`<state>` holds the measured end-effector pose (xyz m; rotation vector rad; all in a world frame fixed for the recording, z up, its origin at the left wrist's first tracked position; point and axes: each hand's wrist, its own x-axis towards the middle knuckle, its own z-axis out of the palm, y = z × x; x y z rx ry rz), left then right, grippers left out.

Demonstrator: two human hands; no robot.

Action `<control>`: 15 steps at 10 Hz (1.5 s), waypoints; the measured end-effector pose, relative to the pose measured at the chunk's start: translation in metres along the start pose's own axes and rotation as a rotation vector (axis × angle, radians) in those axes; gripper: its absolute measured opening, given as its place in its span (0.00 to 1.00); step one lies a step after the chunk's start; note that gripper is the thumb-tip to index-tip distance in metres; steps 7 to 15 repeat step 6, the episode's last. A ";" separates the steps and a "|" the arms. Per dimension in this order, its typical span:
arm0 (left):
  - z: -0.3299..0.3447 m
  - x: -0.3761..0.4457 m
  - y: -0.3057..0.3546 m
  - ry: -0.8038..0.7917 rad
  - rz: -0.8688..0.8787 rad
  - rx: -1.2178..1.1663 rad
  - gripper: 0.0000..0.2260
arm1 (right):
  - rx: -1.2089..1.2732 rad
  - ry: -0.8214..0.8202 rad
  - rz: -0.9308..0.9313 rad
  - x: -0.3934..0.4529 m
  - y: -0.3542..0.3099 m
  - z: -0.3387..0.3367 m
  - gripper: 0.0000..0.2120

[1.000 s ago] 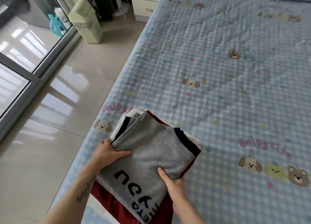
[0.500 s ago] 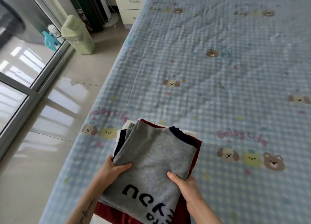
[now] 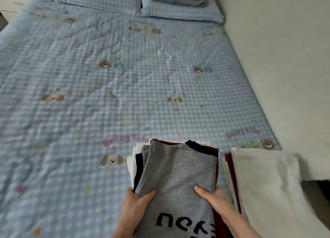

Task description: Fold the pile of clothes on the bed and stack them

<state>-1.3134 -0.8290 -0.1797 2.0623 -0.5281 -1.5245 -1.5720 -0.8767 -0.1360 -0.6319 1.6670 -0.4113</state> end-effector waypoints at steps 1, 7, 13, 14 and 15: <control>0.063 0.003 0.005 -0.003 0.014 0.015 0.24 | 0.006 0.036 -0.067 0.026 0.007 -0.056 0.38; 0.149 0.012 -0.032 0.121 -0.005 0.508 0.49 | -0.685 0.404 -0.182 0.122 0.055 -0.087 0.22; 0.149 0.012 -0.032 0.121 -0.005 0.508 0.49 | -0.685 0.404 -0.182 0.122 0.055 -0.087 0.22; 0.149 0.012 -0.032 0.121 -0.005 0.508 0.49 | -0.685 0.404 -0.182 0.122 0.055 -0.087 0.22; 0.149 0.012 -0.032 0.121 -0.005 0.508 0.49 | -0.685 0.404 -0.182 0.122 0.055 -0.087 0.22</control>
